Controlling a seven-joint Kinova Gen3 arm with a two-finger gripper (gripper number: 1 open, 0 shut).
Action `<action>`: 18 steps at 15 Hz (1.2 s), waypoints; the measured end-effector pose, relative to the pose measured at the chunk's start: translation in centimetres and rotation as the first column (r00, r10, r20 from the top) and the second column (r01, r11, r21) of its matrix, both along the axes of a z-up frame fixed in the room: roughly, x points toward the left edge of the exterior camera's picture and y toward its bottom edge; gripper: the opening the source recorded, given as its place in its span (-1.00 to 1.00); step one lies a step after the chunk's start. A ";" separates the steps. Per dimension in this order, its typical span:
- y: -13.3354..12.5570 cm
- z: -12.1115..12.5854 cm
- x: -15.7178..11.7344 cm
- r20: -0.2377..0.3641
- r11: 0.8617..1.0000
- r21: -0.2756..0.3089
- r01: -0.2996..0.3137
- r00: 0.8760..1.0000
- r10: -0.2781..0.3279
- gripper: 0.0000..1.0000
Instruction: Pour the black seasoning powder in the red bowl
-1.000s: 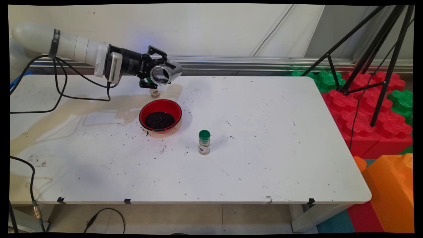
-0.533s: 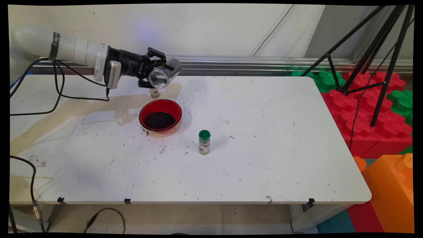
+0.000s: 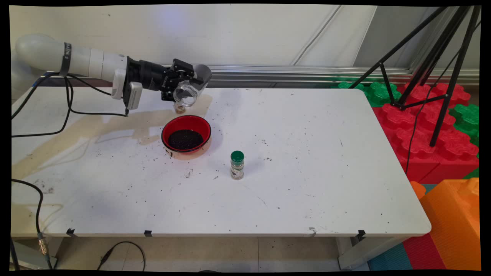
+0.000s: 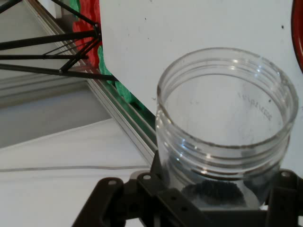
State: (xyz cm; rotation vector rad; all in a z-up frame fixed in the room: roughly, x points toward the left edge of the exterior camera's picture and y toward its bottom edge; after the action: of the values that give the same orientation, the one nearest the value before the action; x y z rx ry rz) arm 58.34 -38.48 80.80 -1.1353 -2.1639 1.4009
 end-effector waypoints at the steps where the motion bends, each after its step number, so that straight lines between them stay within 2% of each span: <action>1: 0.1 -0.1 -0.1 0.014 1.000 -0.016 0.006 1.000 -0.006 -1.00; 8: 0.5 -0.3 -0.5 0.096 0.993 -0.109 0.046 0.995 -0.035 -1.00; 18: 1.7 -0.7 -0.8 0.228 0.963 -0.239 0.123 0.971 -0.068 -1.00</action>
State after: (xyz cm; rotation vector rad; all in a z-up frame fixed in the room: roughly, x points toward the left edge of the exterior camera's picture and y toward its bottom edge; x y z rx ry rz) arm 57.54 -36.74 80.13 -1.5315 -2.0803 1.6077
